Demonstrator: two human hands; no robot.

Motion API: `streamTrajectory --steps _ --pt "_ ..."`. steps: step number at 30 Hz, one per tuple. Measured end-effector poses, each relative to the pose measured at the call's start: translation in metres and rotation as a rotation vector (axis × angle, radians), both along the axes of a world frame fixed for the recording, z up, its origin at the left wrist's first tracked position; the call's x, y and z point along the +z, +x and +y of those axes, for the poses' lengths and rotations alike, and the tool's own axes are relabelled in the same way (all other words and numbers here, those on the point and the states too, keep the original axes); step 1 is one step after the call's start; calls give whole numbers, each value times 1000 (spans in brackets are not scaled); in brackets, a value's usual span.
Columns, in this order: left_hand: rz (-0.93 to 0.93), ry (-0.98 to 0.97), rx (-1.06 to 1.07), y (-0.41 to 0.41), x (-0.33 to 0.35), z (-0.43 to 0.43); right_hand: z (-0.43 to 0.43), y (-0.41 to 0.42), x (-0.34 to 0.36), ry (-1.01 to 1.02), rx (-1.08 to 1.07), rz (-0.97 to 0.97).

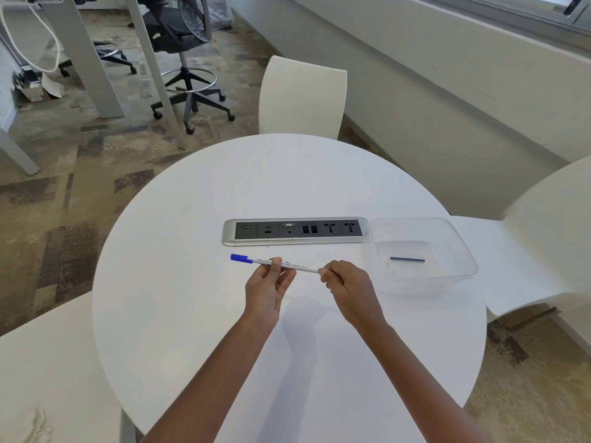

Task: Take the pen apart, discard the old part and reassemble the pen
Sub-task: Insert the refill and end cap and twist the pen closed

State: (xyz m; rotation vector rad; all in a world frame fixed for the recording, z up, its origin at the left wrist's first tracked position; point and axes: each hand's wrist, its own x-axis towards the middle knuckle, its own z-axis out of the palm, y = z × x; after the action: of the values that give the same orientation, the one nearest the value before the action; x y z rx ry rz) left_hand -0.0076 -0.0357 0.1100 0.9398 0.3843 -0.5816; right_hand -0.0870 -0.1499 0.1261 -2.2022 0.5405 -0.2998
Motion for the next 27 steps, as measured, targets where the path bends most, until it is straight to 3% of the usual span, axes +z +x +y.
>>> streamTrajectory --steps 4,6,15,19,21,27 --pt "-25 -2 15 0 2 -1 -3 5 6 445 -83 56" --pt "-19 -5 27 0 2 0 -3 5 6 481 -74 82" --pt "20 22 51 3 5 2 3 -5 2 -266 31 -75" --pt "5 9 35 1 5 1 0 -5 4 -355 74 -85" --pt "-10 -12 32 1 6 0 -1 -4 4 -260 66 -67" --pt "-47 -34 37 0 8 0 -3 3 8 408 -33 30"
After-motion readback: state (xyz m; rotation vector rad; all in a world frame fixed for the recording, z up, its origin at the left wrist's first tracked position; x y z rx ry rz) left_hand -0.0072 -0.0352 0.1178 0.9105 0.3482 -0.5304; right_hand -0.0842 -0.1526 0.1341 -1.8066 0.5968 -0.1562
